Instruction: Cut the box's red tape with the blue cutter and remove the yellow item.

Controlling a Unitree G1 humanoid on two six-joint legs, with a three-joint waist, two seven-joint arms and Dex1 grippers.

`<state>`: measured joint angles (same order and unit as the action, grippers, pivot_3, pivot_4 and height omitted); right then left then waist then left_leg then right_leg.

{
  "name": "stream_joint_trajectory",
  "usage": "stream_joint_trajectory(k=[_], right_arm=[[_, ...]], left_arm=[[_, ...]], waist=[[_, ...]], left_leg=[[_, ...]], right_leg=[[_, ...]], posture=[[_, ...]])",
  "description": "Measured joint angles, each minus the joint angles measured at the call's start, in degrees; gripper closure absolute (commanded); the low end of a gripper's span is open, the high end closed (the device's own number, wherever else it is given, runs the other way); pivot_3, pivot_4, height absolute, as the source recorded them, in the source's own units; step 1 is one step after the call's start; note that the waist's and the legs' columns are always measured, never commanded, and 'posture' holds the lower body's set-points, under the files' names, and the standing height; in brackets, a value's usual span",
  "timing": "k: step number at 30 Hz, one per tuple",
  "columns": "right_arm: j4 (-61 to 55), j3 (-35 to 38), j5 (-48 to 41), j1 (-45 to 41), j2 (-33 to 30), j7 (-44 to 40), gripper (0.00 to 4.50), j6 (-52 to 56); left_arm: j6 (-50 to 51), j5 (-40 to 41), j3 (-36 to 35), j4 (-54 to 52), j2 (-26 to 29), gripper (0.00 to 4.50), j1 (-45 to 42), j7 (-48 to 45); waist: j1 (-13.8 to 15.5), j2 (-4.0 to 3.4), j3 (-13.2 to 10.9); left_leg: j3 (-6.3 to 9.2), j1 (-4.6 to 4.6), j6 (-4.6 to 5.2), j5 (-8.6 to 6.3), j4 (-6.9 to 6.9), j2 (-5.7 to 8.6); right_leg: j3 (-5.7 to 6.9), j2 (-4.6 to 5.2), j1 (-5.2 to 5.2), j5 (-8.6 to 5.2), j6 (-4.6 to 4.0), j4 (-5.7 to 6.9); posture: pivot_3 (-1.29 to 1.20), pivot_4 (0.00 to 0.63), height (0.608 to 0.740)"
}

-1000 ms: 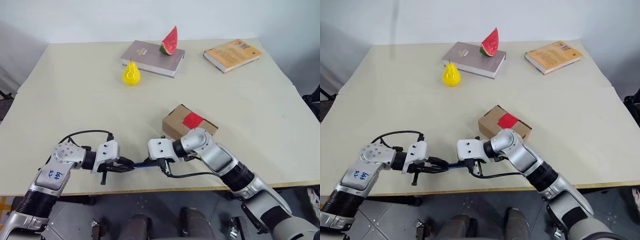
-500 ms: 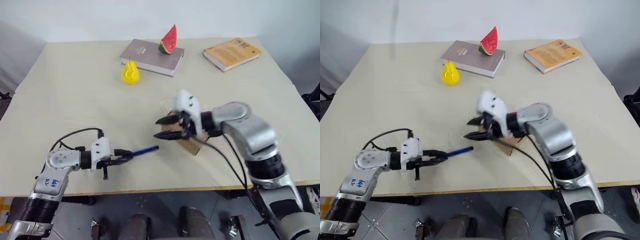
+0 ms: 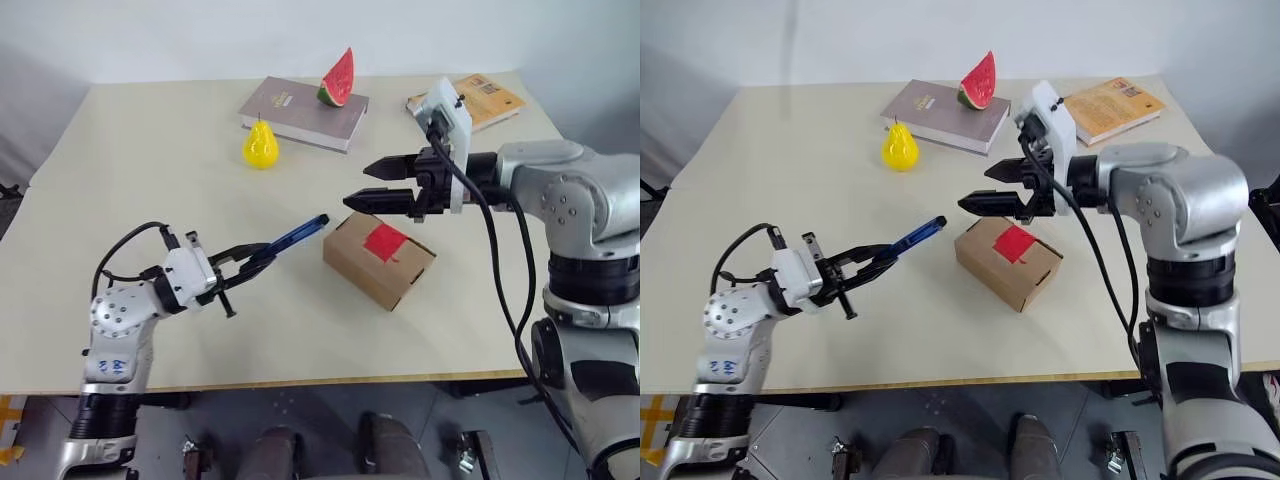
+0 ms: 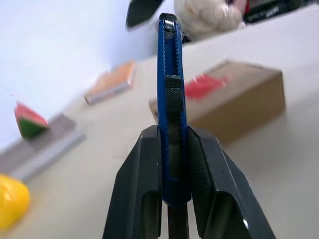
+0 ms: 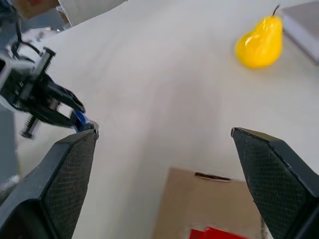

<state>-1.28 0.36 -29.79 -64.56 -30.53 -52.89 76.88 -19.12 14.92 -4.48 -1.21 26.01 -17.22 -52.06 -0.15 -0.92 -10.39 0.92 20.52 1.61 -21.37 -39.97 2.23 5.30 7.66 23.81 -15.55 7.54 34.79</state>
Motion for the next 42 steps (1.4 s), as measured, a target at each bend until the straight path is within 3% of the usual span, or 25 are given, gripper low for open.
stream_joint_trajectory(k=[7,19,32,35,42], right_arm=[[7.28,-4.43,-1.85,-1.32,1.84,1.01,0.05,3.32],[8.62,-13.39,-2.88,-1.98,-0.77,-3.94,0.05,0.76],[11.08,-16.25,-2.12,-4.63,-0.88,-6.81,0.05,-2.27],[11.10,-17.29,-1.62,-4.63,-1.57,-7.53,0.63,-3.12],[11.05,-17.61,-1.64,-4.63,-1.86,-7.79,2.91,-3.21]], left_arm=[[-10.25,-7.83,4.19,9.06,-5.58,4.10,-4.49,6.33],[-14.20,-10.14,5.66,11.80,-5.47,4.10,-6.84,10.29],[-16.04,-10.11,5.96,13.20,-4.68,4.10,-5.95,10.55],[-16.24,-10.11,6.03,13.25,-4.67,4.10,-5.91,10.65],[-16.60,-10.11,6.07,13.45,-4.64,4.10,-5.83,10.68]], waist=[[0.03,0.01,0.00],[0.01,0.01,0.00],[0.04,0.01,0.00],[0.02,0.01,0.00],[-0.02,0.01,0.01]], left_leg=[[0.01,0.14,0.02,0.01,-0.04,0.03],[0.03,0.72,0.03,0.02,-0.23,0.05],[0.03,0.73,0.03,0.02,-0.23,0.05],[0.03,0.73,0.03,0.02,-0.22,0.05],[0.03,0.73,0.03,0.02,-0.22,0.04]], right_leg=[[0.10,0.00,0.11,0.02,0.03,0.03],[0.12,0.03,0.69,0.02,0.04,0.26],[0.14,0.04,0.69,0.02,0.04,0.25],[0.14,0.04,0.69,0.02,0.04,0.24],[0.15,0.04,0.70,0.02,0.04,0.25]], posture=[[0.00,0.150,0.740],[0.00,0.150,0.740],[0.00,0.150,0.740],[0.00,0.150,0.740],[0.00,0.150,0.740]])
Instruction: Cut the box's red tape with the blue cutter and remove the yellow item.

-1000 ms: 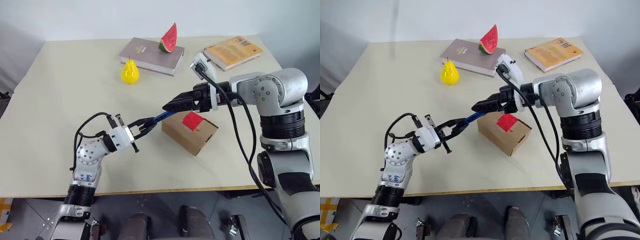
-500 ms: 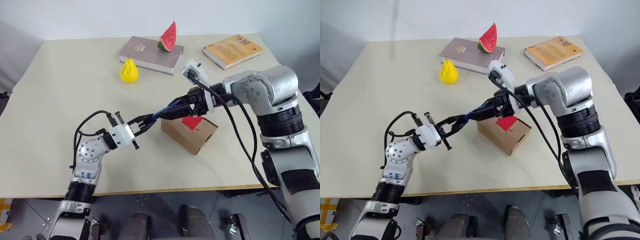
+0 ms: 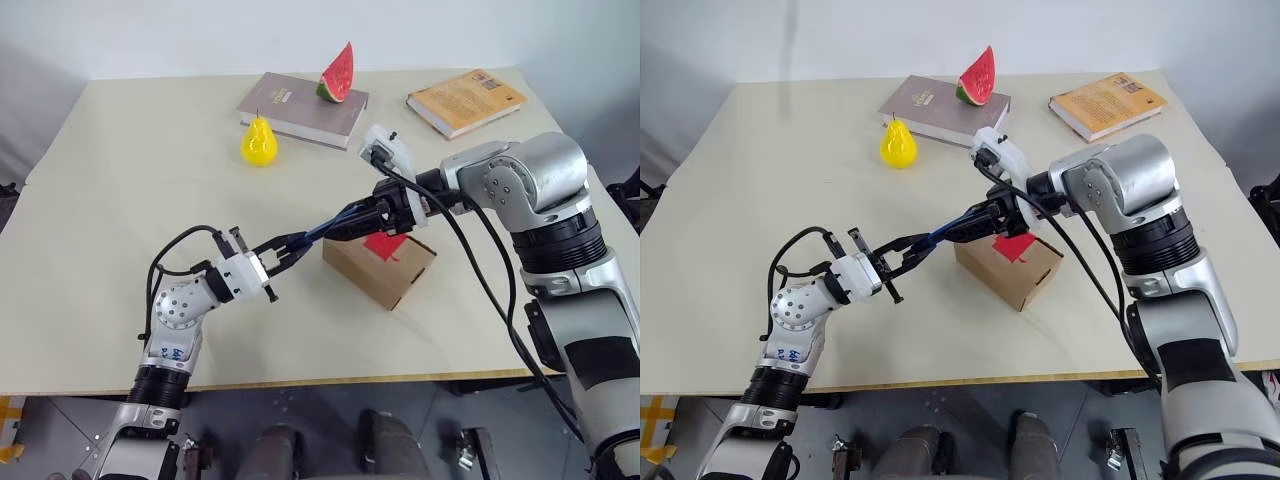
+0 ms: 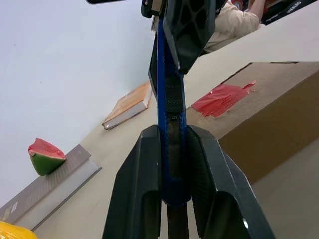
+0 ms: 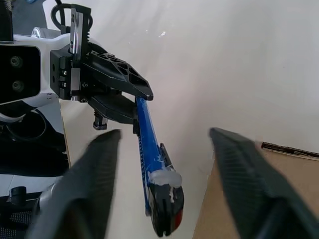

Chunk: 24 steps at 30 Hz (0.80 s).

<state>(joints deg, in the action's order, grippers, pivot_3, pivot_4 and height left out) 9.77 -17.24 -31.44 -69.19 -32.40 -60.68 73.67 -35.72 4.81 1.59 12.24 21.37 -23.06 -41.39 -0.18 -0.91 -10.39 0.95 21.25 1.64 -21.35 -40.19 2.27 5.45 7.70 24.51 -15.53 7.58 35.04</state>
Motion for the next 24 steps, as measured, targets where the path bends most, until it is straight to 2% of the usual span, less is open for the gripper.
stream_joint_trajectory(k=[3,5,10,12,15,19,23,24], right_arm=[[-0.60,0.00,-0.24,0.00,0.00,-0.71,3.91,0.00],[-1.17,-0.05,-0.66,0.02,0.00,-1.11,4.35,0.04],[-2.88,-0.06,-0.62,0.31,-0.32,-1.04,4.33,0.05],[-3.12,-0.06,-0.62,0.70,-0.41,-0.98,4.33,0.05],[-3.80,-0.01,-0.57,1.09,-0.76,-0.69,4.33,-0.08],[-3.24,2.11,-0.08,1.17,-1.32,0.66,4.33,-1.26],[-2.54,3.95,0.60,2.26,-1.38,2.86,4.33,-2.64],[-2.46,4.67,0.64,2.71,-1.47,3.55,4.33,-2.65]], left_arm=[[0.00,-0.01,0.00,0.48,0.03,4.10,0.00,0.06],[-0.09,-0.01,0.01,0.79,0.04,4.10,0.09,0.06],[-0.17,0.39,0.10,0.70,0.05,4.10,0.20,-0.11],[2.68,1.27,0.45,-0.43,0.27,3.39,0.56,-0.54],[13.60,3.68,0.34,-1.77,3.32,2.51,1.81,-0.95],[18.86,5.45,-2.50,-2.19,7.18,1.22,2.58,-2.08],[27.14,11.03,-6.62,-5.94,12.86,0.11,3.86,-4.34],[30.31,13.33,-8.31,-8.44,15.39,0.00,5.69,-5.70]], waist=[[0.02,0.00,0.00],[0.03,0.00,0.00],[0.04,0.00,0.00],[0.03,0.00,0.00],[-0.05,0.00,0.00],[-0.12,0.00,0.00],[-0.17,0.01,0.00],[-0.27,0.01,0.00]], left_leg=[[0.00,0.00,0.00,0.00,0.00,0.00],[0.01,0.00,0.00,0.00,-0.01,0.01],[0.01,0.00,0.00,0.00,-0.01,0.00],[0.00,0.00,0.00,0.00,-0.01,0.00],[0.01,0.00,0.00,0.00,0.00,-0.02],[0.00,0.00,0.00,0.00,0.01,-0.02],[0.03,0.01,-0.01,0.00,0.04,-0.03],[0.03,0.02,-0.01,0.00,0.08,-0.03]], right_leg=[[0.00,0.00,0.00,0.00,0.00,0.00],[0.00,0.00,0.00,0.00,0.00,0.00],[0.01,0.01,0.00,0.00,0.00,0.00],[0.01,0.01,0.00,0.00,0.00,0.00],[0.00,-0.02,0.02,0.00,0.00,0.03],[-0.01,-0.01,0.04,0.00,0.00,0.04],[0.00,0.00,0.04,0.00,0.00,0.02],[-0.01,0.01,0.06,0.00,0.00,0.01]], posture=[[0.00,0.150,0.740],[0.00,0.150,0.740],[0.00,0.150,0.740],[0.00,0.150,0.740],[0.00,0.150,0.740],[0.00,0.150,0.740],[0.00,0.150,0.740],[0.00,0.150,0.740]])
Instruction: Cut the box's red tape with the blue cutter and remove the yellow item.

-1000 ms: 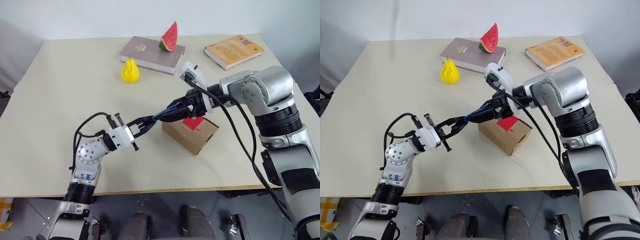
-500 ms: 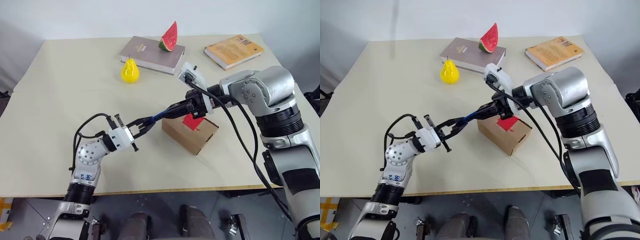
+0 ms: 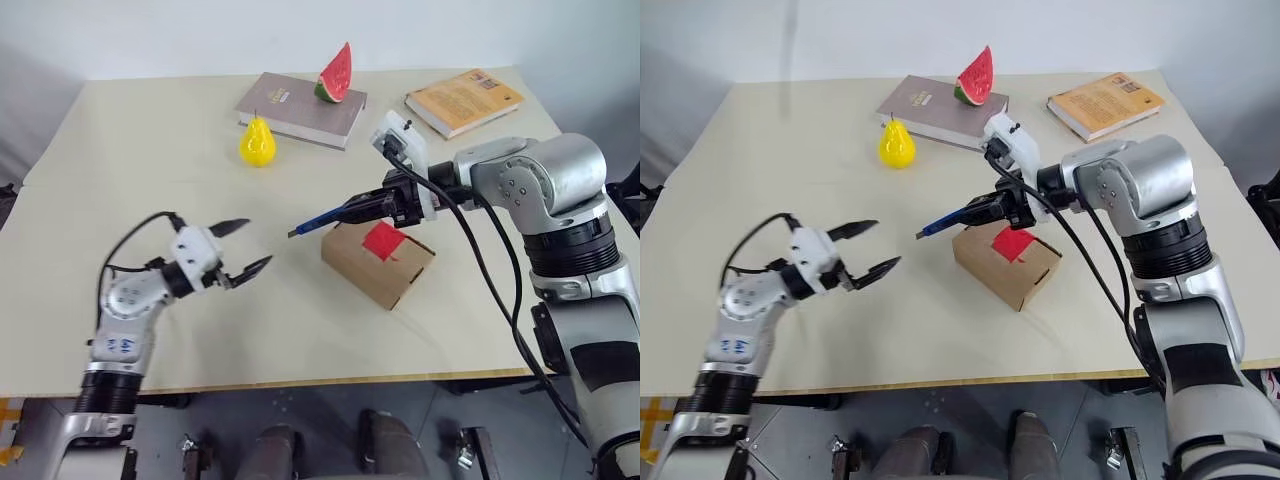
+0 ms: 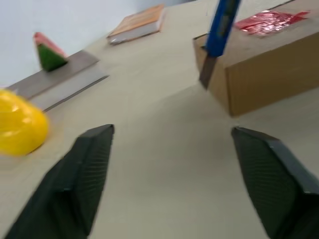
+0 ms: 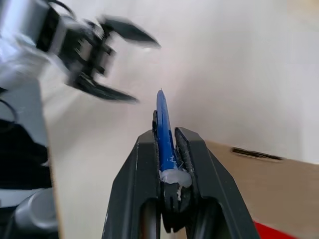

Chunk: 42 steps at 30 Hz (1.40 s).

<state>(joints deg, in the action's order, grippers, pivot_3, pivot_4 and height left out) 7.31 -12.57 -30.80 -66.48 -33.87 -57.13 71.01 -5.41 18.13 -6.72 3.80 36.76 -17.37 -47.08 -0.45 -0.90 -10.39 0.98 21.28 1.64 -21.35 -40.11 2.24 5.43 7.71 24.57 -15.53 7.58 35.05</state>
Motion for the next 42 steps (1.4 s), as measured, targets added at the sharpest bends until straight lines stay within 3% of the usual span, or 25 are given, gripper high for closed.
stream_joint_trajectory(k=[8,12,15,20,24,31,36,42], right_arm=[[-0.57,7.97,-0.17,3.15,-1.86,5.26,4.33,0.48],[-1.52,11.35,-0.79,4.25,-1.69,8.00,4.33,1.40],[-3.84,14.20,-1.77,5.05,-1.94,9.88,4.33,2.13],[-8.74,19.71,-3.28,7.49,-3.27,13.36,4.33,3.93],[-11.87,22.71,-4.00,10.27,-3.75,16.48,4.33,5.40],[-19.33,27.04,-5.91,15.96,-3.41,21.54,4.33,7.76],[-22.01,26.50,-6.53,18.52,-3.12,23.38,4.33,7.88],[-22.56,22.86,-5.76,19.91,-3.44,24.06,4.33,6.54]], left_arm=[[19.89,14.38,-10.12,-15.39,11.91,0.00,13.25,-7.66],[24.12,16.41,-9.78,-19.08,11.97,0.00,12.03,-7.79],[28.41,17.57,-5.82,-19.69,7.94,0.00,4.87,-4.85],[38.41,15.65,5.43,-21.80,3.26,1.13,-4.28,1.20],[41.07,13.99,10.86,-20.27,-2.08,2.44,-10.17,3.19],[38.44,6.73,16.84,-6.73,-8.65,4.50,-21.36,2.72],[34.46,2.06,19.58,4.22,-14.26,4.50,-26.40,1.43],[32.24,-0.75,20.60,11.74,-16.98,4.50,-29.88,-1.75]], waist=[[-0.25,-0.03,-0.05],[0.33,-0.05,-0.05],[0.72,-0.04,-0.05],[0.33,-0.03,-0.05],[0.26,0.01,-0.07],[0.33,0.01,-0.07],[0.44,0.02,-0.07],[0.44,0.02,-0.07]], left_leg=[[0.05,0.01,-0.01,-0.01,0.06,0.03],[0.00,-0.01,0.01,0.01,0.02,0.03],[0.01,-0.01,0.03,0.03,-0.02,0.08],[-0.03,-0.05,0.04,0.03,0.06,0.14],[-0.12,-0.03,0.04,0.03,0.05,0.08],[-0.34,-0.13,0.05,0.05,-0.05,0.07],[-0.33,-0.08,0.07,0.06,-0.10,0.10],[-0.34,-0.08,0.07,0.07,-0.11,0.10]], right_leg=[[-0.03,0.05,-0.04,0.00,-0.01,-0.09],[-0.06,0.03,-0.05,0.00,-0.01,-0.04],[-0.08,0.02,-0.07,0.00,0.00,0.01],[-0.17,-0.03,-0.04,0.02,0.04,0.06],[-0.17,-0.10,-0.01,0.02,0.04,0.04],[-0.31,-0.13,-0.03,0.02,0.04,0.12],[-0.30,-0.12,0.00,0.03,0.05,0.16],[-0.30,-0.12,0.00,0.03,0.06,0.17]], posture=[[0.00,0.150,0.740],[0.00,0.150,0.740],[0.00,0.150,0.740],[0.00,0.150,0.740],[0.00,0.150,0.740],[0.00,0.150,0.740],[0.00,0.150,0.740],[0.00,0.150,0.740]])
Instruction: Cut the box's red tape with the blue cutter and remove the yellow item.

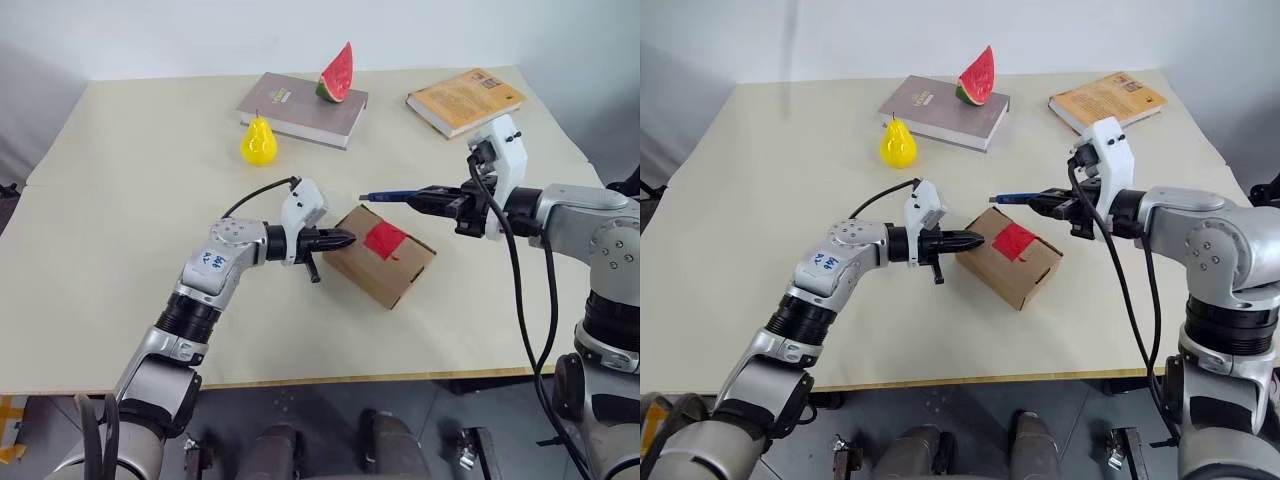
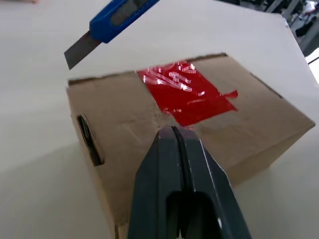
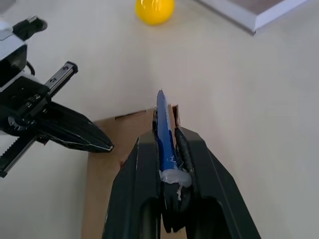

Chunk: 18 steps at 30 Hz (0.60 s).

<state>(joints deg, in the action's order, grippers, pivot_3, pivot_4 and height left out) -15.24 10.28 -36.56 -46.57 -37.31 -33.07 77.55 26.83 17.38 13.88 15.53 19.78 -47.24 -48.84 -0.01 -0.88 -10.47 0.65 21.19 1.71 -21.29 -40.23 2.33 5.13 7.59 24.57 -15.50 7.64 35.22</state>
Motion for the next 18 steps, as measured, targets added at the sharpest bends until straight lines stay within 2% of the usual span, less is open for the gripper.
stream_joint_trajectory(k=[6,18], right_arm=[[1.07,-3.38,1.81,0.90,-0.61,0.13,4.33,-2.95],[-0.61,-2.92,1.37,3.85,-2.72,0.15,4.33,-4.41]], left_arm=[[0.61,-1.89,0.12,3.32,-1.63,4.50,-2.43,-1.40],[1.48,-2.87,-0.26,3.32,-2.45,4.50,-2.55,-1.72]], waist=[[0.14,0.01,0.01],[0.53,0.02,0.01]], left_leg=[[0.03,-0.01,0.01,0.01,-0.06,0.01],[0.03,-0.02,0.01,0.00,-0.17,0.02]], right_leg=[[-0.01,0.02,-0.01,0.00,0.01,0.09],[-0.06,0.05,-0.03,0.00,0.01,0.16]], posture=[[0.00,0.150,0.740],[0.00,0.150,0.740]])
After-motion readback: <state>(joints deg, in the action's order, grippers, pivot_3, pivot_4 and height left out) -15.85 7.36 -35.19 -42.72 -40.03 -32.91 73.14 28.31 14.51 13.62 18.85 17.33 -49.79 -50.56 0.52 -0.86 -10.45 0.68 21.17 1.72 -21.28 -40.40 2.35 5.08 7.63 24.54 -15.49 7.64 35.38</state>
